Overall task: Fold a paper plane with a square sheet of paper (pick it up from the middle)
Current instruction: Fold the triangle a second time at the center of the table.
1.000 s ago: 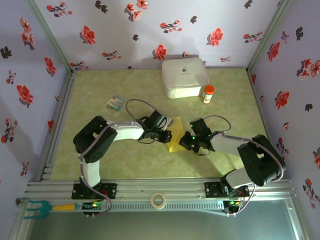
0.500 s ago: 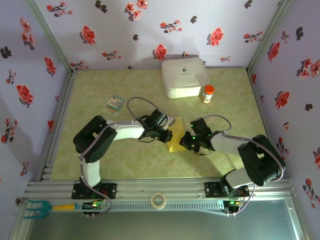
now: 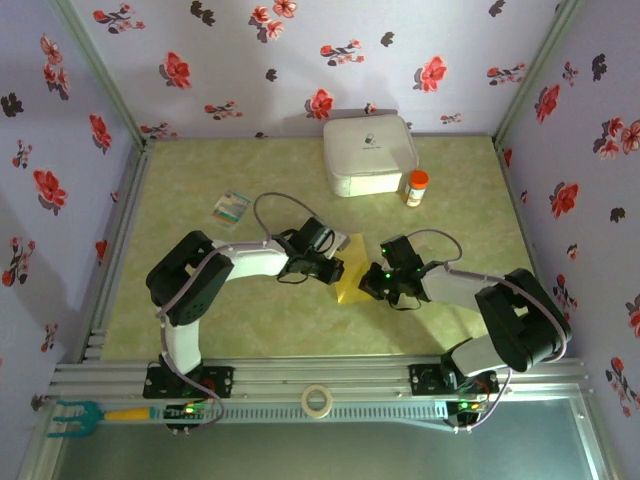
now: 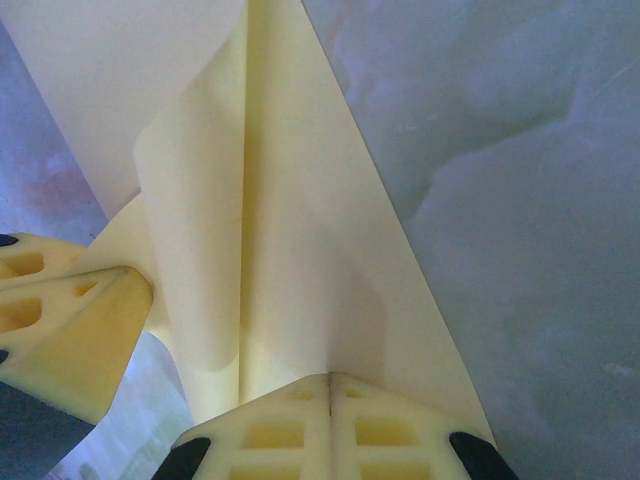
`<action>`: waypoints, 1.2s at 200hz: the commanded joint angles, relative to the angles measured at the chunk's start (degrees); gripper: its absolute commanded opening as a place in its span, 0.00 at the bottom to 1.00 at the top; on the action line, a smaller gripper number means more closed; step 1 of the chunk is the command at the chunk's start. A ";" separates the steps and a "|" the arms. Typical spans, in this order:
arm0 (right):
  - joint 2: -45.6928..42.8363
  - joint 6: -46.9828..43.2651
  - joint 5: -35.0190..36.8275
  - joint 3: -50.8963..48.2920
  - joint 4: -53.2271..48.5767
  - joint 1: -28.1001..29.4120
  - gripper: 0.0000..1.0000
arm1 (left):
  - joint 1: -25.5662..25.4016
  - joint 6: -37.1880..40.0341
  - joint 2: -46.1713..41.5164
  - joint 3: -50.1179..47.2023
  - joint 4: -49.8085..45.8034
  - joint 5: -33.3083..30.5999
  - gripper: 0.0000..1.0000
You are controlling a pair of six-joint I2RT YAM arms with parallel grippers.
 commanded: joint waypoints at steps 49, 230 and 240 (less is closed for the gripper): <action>1.26 -1.44 1.84 -0.77 -5.20 -0.84 0.02 | 0.79 0.89 1.64 1.37 0.17 0.92 0.04; 1.39 -1.57 1.80 -1.09 -5.20 -1.28 0.02 | 1.13 0.87 3.09 1.98 1.22 2.69 0.05; 1.52 -1.57 1.76 -1.03 -5.20 -1.28 0.02 | 1.18 0.90 3.37 2.04 1.18 2.69 0.05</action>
